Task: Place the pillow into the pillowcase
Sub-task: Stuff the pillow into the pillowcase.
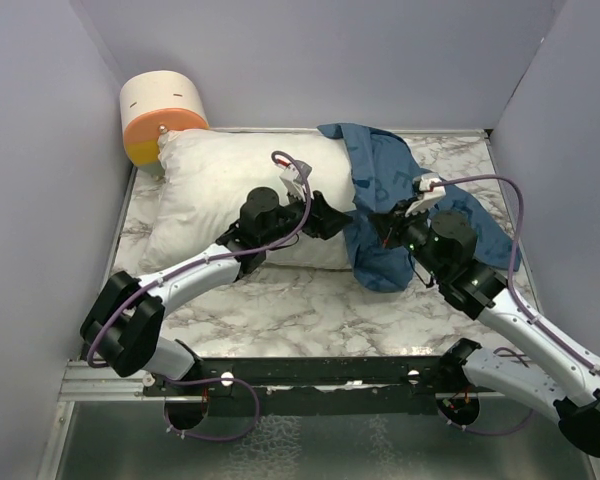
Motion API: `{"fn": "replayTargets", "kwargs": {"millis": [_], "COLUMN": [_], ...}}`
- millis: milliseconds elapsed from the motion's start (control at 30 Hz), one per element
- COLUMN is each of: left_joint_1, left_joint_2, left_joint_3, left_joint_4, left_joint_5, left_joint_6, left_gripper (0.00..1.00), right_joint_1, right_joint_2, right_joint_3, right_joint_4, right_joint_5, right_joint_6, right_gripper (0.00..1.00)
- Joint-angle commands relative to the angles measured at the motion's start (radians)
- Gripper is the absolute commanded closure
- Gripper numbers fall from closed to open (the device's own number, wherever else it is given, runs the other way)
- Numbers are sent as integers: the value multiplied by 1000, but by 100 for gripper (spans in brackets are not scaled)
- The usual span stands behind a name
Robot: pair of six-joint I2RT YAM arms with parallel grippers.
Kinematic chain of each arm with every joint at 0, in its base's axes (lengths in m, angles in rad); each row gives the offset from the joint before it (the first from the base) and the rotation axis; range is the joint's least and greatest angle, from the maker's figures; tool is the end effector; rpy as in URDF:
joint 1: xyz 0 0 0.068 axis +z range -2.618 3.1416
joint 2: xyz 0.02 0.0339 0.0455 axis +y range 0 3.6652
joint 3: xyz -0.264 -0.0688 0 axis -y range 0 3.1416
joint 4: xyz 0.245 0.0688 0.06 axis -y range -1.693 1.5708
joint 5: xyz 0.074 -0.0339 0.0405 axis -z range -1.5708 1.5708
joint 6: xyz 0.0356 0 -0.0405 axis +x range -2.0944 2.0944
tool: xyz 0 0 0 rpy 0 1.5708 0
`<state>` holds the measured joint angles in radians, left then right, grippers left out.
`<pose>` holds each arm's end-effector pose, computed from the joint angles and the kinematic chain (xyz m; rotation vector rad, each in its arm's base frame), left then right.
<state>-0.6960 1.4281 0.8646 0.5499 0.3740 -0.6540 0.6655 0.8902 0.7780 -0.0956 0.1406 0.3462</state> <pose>0.2440 -0.2208 0.2932 0.3581 1.7177 -1.3181 0.1690 0.1263 0.3283 -0.1861 1.8072 0.6012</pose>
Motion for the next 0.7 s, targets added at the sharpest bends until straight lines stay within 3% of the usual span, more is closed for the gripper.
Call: {"fn": "replayTargets", "kwargs": {"millis": [0, 167, 367, 467, 567, 667], "left_joint_1": [-6, -7, -9, -10, -9, -9], "left_joint_2": [-2, 50, 143, 175, 185, 119], "left_joint_3": [37, 91, 148, 174, 189, 152], "left_joint_4": [-169, -239, -148, -138, -168, -208], "left_joint_5": [-98, -81, 47, 77, 90, 43], "left_joint_6": [86, 112, 55, 37, 44, 79], "left_gripper": [39, 41, 53, 68, 92, 100], "right_joint_1": [-9, -11, -10, -12, -13, -14], "right_joint_2": [-54, -40, -42, -56, -67, -75], "right_joint_3": [-23, -35, -48, -53, -53, -50], "right_joint_4": [-15, 2, 2, -9, -18, -29], "right_joint_5": [71, 44, 43, 62, 74, 89], "right_joint_6": [26, 41, 42, 39, 34, 30], "right_gripper": [98, 98, 98, 98, 97, 95]}}
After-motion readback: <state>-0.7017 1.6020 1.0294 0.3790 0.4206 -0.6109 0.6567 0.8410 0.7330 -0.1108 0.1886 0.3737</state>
